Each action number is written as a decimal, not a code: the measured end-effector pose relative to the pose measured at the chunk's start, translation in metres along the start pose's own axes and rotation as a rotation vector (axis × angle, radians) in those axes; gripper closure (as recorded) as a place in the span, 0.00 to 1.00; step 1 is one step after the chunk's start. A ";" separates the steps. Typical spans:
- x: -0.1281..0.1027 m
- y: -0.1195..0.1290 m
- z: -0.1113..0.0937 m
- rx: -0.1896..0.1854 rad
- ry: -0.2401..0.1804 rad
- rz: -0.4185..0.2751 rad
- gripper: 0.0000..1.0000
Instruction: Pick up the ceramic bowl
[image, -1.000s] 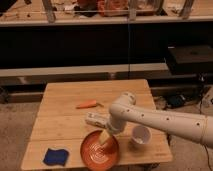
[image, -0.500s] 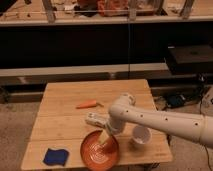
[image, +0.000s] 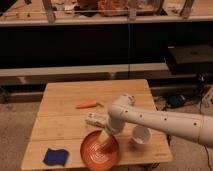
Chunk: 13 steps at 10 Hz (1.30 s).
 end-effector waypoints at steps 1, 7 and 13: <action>0.000 0.000 0.001 0.000 0.000 -0.001 0.20; 0.003 0.000 0.004 0.000 0.005 -0.005 0.20; 0.006 -0.002 0.008 -0.001 0.011 -0.010 0.20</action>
